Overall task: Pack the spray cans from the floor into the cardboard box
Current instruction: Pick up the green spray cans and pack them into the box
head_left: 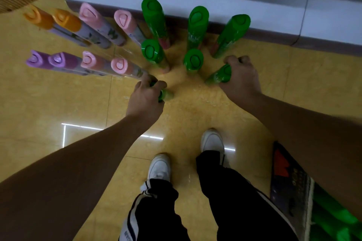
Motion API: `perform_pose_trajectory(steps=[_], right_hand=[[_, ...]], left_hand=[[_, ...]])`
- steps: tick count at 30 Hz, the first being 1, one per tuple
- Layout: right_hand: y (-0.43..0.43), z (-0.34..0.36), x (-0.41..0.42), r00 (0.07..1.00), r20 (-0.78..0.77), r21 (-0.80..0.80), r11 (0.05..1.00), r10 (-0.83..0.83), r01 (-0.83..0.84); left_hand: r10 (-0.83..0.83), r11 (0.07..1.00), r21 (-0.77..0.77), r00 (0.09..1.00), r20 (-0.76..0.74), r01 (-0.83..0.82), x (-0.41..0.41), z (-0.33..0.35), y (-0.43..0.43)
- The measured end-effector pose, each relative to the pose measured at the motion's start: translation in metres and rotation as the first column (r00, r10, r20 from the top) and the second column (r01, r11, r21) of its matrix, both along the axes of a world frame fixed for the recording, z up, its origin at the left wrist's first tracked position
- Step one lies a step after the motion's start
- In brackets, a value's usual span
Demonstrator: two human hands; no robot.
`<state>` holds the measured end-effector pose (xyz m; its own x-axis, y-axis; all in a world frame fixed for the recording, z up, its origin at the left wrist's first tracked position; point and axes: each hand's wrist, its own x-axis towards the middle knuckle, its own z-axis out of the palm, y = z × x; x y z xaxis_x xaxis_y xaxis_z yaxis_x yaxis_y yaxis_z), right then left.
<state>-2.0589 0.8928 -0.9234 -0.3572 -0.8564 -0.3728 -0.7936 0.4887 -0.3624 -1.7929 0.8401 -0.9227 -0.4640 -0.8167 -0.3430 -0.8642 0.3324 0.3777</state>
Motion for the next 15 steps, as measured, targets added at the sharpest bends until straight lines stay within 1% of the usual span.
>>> perform_pose_trajectory(steps=[4, 7, 11, 13, 15], right_hand=[[0.015, 0.043, 0.002, 0.999, 0.029, 0.008, 0.999, -0.034, 0.034], [0.028, 0.091, 0.003, 0.994, 0.057, 0.014, 0.996, -0.093, 0.092], [0.049, 0.183, -0.007, 0.980, 0.077, 0.019, 0.983, -0.184, 0.183], [0.057, 0.240, -0.013, 0.978, 0.057, 0.023, 0.979, -0.202, 0.201], [0.063, 0.301, -0.020, 0.981, 0.026, 0.038, 0.981, -0.193, 0.191]], left_hand=[[-0.037, 0.999, 0.001, 0.999, -0.017, 0.037, -0.003, 0.043, 0.006], [-0.074, 0.997, -0.021, 0.997, -0.031, 0.073, -0.008, 0.088, 0.009], [-0.128, 0.992, -0.013, 0.988, -0.089, 0.128, -0.021, 0.166, 0.008], [-0.188, 0.982, 0.010, 0.975, -0.120, 0.191, -0.034, 0.218, 0.006], [-0.271, 0.961, 0.023, 0.956, -0.117, 0.275, -0.051, 0.278, 0.003]])
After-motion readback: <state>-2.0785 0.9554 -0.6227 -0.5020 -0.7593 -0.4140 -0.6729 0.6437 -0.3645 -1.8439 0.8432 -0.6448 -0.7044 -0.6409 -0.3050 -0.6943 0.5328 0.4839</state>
